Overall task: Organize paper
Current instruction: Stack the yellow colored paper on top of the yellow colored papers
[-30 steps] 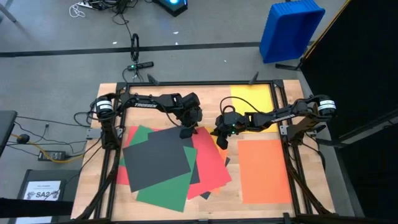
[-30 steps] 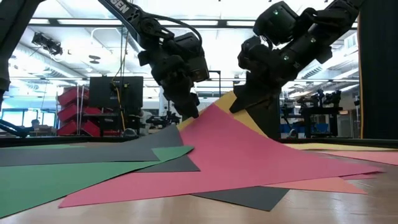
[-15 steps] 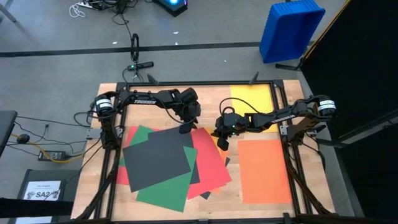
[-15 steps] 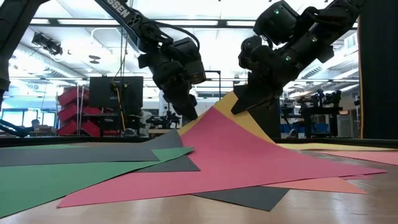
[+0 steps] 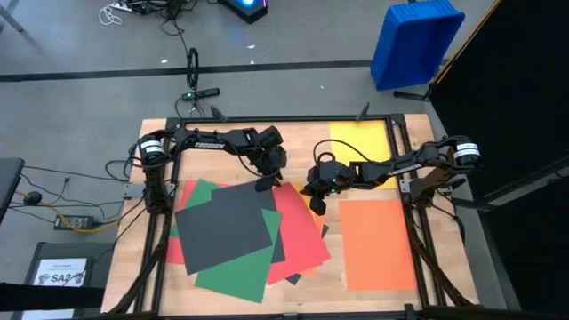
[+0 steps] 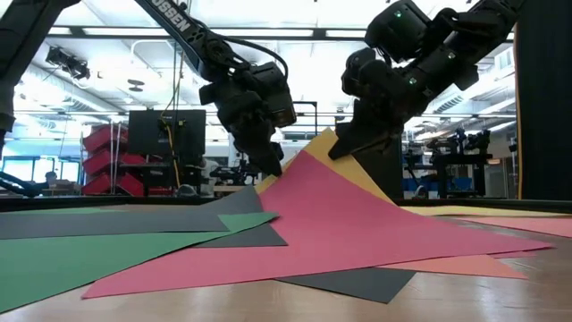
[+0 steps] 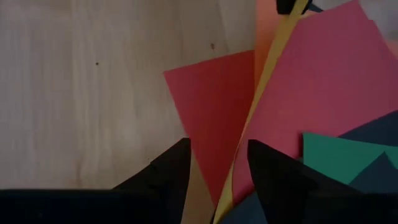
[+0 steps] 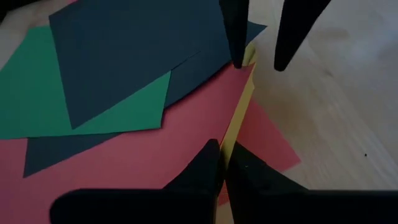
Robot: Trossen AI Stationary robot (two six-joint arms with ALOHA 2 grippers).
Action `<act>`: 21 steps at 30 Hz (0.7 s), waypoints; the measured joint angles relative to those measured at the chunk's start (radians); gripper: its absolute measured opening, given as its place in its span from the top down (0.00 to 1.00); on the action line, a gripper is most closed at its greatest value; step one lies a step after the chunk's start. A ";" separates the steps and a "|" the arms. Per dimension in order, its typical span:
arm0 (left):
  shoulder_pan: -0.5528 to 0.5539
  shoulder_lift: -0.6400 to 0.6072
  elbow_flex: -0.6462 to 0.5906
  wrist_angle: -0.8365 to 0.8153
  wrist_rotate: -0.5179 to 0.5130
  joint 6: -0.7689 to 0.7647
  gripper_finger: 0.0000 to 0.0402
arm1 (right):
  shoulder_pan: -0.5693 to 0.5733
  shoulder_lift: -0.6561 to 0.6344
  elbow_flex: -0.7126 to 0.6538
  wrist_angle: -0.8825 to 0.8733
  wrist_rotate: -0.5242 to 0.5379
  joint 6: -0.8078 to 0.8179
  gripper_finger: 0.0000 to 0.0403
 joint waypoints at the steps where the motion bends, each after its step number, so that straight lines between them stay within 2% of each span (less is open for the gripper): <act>1: 0.000 0.000 0.000 0.003 0.008 0.000 0.66 | 0.000 0.000 0.000 0.000 0.000 0.000 1.00; 5: 0.000 0.000 0.000 0.000 0.034 0.011 0.75 | 0.000 0.000 0.000 0.001 -0.004 0.000 1.00; 11: 0.000 0.000 0.000 -0.004 0.036 0.046 0.97 | 0.000 0.000 0.000 0.004 -0.004 0.001 1.00; 16: 0.000 0.000 0.000 -0.008 0.035 0.063 1.00 | 0.000 -0.002 0.000 0.007 -0.003 0.002 1.00; 21: 0.000 0.000 0.017 -0.027 0.000 0.063 1.00 | 0.000 -0.031 0.000 0.007 0.053 -0.001 1.00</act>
